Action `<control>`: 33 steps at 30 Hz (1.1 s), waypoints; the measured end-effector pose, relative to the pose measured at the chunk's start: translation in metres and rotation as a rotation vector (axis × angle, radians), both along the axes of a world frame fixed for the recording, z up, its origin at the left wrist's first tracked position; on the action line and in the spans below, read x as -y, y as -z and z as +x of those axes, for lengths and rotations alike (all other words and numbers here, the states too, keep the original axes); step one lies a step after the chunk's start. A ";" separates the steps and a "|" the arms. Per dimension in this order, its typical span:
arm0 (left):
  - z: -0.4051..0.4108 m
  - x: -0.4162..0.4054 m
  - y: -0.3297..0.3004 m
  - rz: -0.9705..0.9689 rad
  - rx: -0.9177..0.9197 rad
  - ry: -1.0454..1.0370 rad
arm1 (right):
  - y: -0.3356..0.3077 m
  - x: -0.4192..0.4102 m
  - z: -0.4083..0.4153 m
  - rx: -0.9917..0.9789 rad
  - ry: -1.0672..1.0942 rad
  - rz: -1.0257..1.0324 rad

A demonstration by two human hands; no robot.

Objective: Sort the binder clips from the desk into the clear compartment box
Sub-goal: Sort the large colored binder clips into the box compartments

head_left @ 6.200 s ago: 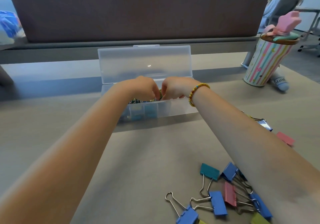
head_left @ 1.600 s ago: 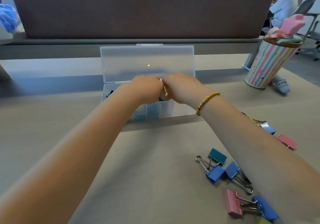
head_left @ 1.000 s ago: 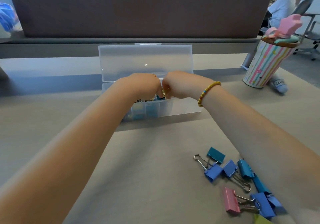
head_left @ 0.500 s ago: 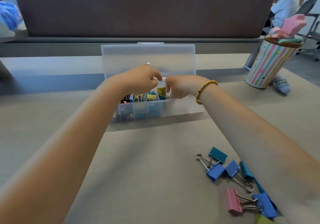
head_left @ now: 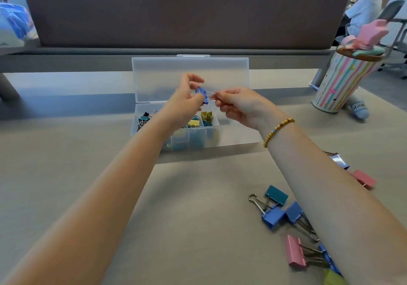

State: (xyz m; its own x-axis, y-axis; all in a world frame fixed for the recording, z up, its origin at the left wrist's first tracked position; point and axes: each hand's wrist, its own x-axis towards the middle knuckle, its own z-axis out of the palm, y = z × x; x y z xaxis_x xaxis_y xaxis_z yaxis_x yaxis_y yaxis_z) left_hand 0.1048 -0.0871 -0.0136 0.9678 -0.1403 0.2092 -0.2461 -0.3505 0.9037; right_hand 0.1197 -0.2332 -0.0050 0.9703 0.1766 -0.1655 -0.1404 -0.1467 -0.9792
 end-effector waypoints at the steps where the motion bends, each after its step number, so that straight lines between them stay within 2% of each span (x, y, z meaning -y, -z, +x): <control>1: 0.000 -0.001 0.004 0.067 0.022 -0.011 | 0.001 0.000 0.001 0.047 0.056 -0.058; 4: 0.004 -0.007 0.020 0.402 0.127 -0.075 | 0.007 0.003 0.003 0.338 0.159 -0.446; 7: 0.007 -0.014 0.033 0.659 0.163 -0.088 | 0.014 0.000 0.000 0.596 0.053 -0.704; 12: 0.003 -0.015 0.033 0.760 0.168 -0.124 | 0.025 -0.007 0.005 0.895 -0.135 -1.291; 16: 0.003 -0.014 0.031 0.770 0.166 -0.122 | 0.020 -0.011 0.001 0.928 -0.188 -1.498; 20: 0.005 -0.011 0.031 0.810 0.144 -0.116 | 0.012 -0.014 -0.005 0.896 -0.270 -1.658; 24: 0.009 -0.008 0.025 0.891 0.109 -0.094 | 0.004 -0.017 -0.009 0.890 -0.274 -1.727; 29: 0.022 -0.004 0.021 1.030 0.025 -0.040 | 0.004 -0.023 -0.014 0.859 -0.272 -1.732; 31: 0.024 -0.003 0.019 1.061 0.013 -0.041 | 0.008 -0.024 -0.011 0.772 -0.303 -1.694; 33: 0.024 -0.002 0.017 1.088 0.005 -0.037 | 0.010 -0.021 -0.005 0.644 -0.282 -1.566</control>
State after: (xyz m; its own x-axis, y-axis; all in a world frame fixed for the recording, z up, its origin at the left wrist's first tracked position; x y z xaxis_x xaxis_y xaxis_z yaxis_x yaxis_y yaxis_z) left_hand 0.1284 -0.0848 -0.0311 0.9747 -0.2233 -0.0052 -0.2216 -0.9696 0.1041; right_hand 0.1146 -0.2120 -0.0146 0.9142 0.4032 0.0408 0.3846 -0.8948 0.2269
